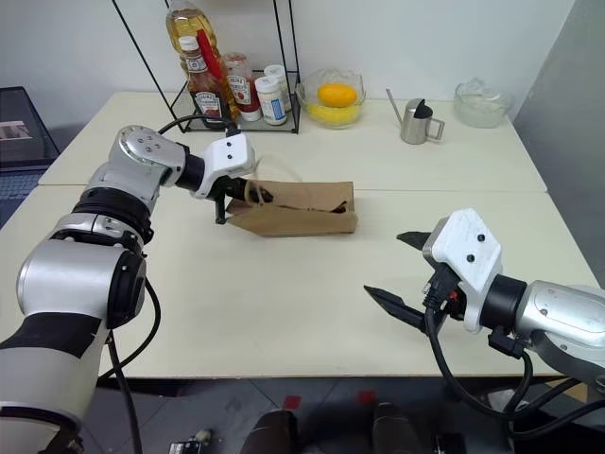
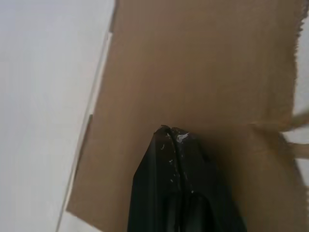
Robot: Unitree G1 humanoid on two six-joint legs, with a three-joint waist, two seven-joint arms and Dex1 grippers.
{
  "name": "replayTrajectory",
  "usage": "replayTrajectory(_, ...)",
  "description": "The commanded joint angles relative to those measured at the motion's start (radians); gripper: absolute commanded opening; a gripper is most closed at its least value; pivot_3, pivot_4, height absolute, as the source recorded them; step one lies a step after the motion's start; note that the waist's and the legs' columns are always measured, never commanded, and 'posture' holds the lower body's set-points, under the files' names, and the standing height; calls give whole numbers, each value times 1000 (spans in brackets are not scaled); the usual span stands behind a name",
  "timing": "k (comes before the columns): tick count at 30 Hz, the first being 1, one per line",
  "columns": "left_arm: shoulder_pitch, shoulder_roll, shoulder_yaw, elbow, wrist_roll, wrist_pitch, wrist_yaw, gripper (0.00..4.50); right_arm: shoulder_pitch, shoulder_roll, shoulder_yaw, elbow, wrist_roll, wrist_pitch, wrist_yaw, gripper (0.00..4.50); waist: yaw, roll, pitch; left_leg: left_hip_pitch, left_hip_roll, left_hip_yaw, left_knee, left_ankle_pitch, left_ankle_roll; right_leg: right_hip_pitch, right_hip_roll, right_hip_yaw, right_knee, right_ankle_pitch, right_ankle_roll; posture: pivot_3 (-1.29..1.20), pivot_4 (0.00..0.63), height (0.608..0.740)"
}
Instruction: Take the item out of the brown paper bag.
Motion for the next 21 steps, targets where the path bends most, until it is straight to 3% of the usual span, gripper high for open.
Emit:
replayTrajectory(1, 20, 31, -5, -59, -30, -19, -117, 0, 4, -22, 4, -2, 4, -40, 18, 4460, 0, 0, 0, 0, 0, 0, 0, 0, 0, 0, 0, 0, 0, 0, 0, 0, 150, 740)
replayTrajectory(5, 71, 52, -30, -128, -86, -2, -213, 0, 6, -33, 21, 6, -4, -57, 36, 4460, 0, 0, 0, 0, 0, 0, 0, 0, 0, 0, 0, 0, 0, 0, 0, 0, 150, 740)
replayTrajectory(8, 134, 87, -114, -233, -193, 38, -222, 0, 6, -36, 36, 11, -11, -67, 44, 4460, -1, 0, 0, 0, 0, 0, 0, 0, 0, 0, 0, 0, 1, 0, 0, 0, 150, 740)
replayTrajectory(15, 273, 270, -225, -644, -443, 198, -222, 0, 19, -36, 70, 10, -45, -94, 62, 4460, -5, 0, 0, 0, 1, -1, 1, 0, 0, 0, 0, 0, 1, 0, 0, 0, 150, 740)
replayTrajectory(21, 413, 444, -202, -1021, -641, 362, -222, 0, 26, -34, 99, 12, -80, -119, 94, 4460, -3, 0, 0, 1, 1, -1, 1, 0, 0, 1, 0, 1, 1, 0, 0, 0, 150, 740)
